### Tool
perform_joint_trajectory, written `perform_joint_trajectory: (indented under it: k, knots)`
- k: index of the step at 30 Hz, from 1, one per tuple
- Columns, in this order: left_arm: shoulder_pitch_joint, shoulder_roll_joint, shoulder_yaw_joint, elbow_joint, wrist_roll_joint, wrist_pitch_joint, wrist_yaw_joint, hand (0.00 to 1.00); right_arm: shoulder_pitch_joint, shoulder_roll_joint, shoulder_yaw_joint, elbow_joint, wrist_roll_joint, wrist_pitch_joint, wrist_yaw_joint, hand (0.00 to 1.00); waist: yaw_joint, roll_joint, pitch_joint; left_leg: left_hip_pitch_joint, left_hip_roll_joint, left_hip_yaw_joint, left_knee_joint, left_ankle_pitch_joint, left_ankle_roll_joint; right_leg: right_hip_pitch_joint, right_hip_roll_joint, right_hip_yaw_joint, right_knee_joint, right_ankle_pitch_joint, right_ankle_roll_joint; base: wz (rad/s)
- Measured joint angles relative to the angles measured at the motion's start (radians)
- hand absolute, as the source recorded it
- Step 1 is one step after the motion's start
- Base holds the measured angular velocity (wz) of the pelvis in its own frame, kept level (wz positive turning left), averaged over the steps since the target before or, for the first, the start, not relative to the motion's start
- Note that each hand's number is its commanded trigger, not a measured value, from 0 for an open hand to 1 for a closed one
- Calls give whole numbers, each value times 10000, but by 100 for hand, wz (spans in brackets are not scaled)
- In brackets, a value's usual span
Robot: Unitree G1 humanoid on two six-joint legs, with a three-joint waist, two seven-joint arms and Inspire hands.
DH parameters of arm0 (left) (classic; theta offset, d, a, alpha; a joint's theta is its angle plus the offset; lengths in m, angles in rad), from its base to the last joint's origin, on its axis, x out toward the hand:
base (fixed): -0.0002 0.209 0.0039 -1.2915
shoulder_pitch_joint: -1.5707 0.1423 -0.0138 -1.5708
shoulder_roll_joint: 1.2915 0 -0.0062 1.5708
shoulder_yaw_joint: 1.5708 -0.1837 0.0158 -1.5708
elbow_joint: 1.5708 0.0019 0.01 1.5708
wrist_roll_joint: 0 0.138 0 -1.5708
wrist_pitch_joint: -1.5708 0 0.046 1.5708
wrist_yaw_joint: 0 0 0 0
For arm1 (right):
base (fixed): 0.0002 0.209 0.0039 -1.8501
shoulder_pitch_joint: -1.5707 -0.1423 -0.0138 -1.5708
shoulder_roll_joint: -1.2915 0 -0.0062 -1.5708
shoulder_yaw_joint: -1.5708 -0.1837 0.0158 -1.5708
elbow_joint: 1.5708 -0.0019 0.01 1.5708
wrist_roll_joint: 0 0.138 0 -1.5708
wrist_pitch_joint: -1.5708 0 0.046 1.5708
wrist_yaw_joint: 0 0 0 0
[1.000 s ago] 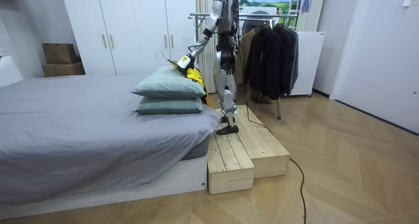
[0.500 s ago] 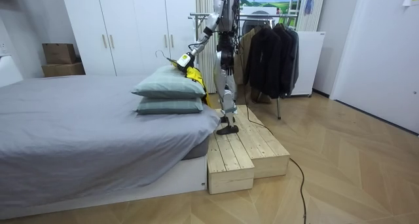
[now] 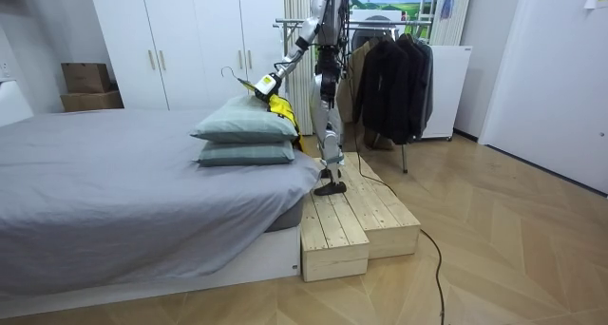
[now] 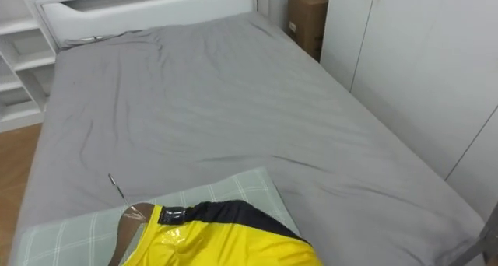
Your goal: Hang clothes
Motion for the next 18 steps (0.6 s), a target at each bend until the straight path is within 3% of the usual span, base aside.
perform_joint_trajectory:
  k: [4,10,18]
  knots:
    - [-173,82,321,-218,-260,0,1,100,-1,-75,-61,-6,492,-78,40,0,32,119,-64,-9,5,1,39,0,0,-1,-4,-6,2,1,0,0]
    - [-441,265,725,-798,-1254,-93,219,100,-11,-169,-72,-71,1099,-87,148,0,33,324,-43,138,3,-22,-1,0,0,107,-24,-151,-39,0,-4,0]
    - [-442,361,718,-1713,-1686,-80,191,100,-391,-165,-355,236,1782,-89,363,0,46,338,-29,141,-21,-121,2,0,0,203,-32,-254,-163,5,-5,3]
